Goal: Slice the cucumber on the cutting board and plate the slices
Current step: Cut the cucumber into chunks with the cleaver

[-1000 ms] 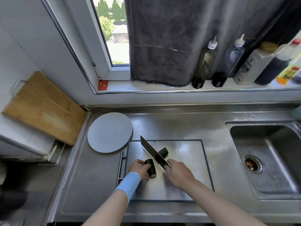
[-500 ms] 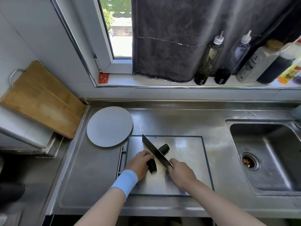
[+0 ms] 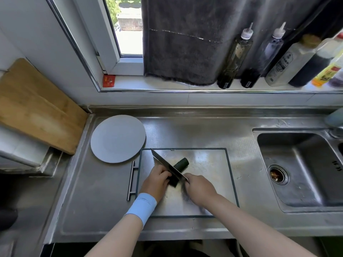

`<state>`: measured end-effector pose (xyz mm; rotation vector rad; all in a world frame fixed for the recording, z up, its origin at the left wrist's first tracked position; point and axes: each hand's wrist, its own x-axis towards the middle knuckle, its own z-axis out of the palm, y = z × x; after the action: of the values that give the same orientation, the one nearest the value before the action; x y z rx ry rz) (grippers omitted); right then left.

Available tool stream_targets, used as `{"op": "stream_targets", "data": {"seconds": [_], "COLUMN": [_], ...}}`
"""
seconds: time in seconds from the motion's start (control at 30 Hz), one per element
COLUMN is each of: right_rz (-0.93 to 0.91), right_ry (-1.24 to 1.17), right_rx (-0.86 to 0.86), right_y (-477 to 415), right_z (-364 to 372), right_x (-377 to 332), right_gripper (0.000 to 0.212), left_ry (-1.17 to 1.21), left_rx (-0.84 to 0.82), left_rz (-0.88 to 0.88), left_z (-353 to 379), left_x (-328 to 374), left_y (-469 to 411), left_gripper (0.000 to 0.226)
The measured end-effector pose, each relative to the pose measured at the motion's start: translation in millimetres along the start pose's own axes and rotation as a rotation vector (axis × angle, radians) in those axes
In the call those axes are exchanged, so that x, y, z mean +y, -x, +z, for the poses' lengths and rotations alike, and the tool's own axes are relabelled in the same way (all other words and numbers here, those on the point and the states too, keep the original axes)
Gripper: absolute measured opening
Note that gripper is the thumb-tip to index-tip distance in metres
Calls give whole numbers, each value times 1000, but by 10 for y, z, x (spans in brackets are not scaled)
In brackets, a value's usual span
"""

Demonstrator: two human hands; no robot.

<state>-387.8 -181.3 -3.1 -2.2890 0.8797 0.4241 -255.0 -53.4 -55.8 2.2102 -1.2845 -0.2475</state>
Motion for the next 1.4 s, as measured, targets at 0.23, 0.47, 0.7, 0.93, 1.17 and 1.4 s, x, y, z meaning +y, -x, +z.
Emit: {"op": "stream_targets", "data": {"seconds": [0.23,0.47,0.7,0.93,1.17,1.4], "right_rz": [8,19,8,7,-7,11], "right_ry": [13,1,-4,7,19,9], "right_rx": [-7,-24,-27,-29,2,-14], "right_y": [-21,-10,7,-3,6,-39], "right_z": [-8,18,29,55,90,67], "right_x": [-19,-26,-33,-30,-12,-11], "right_gripper": [14,13,9,8,14,9], "left_ry": [-98,-145,-118,-115,-123,-100], "left_rx": [-5,14,44,78,160,195], "left_rz": [212,302,295,338,357,354], "left_z": [56,104,151,192,403,499], "left_x": [-37,-39,-59,-107,-261,-295], "left_y": [70,39,84,112,207,218], "left_gripper": [37,38,36,28,36,39]}}
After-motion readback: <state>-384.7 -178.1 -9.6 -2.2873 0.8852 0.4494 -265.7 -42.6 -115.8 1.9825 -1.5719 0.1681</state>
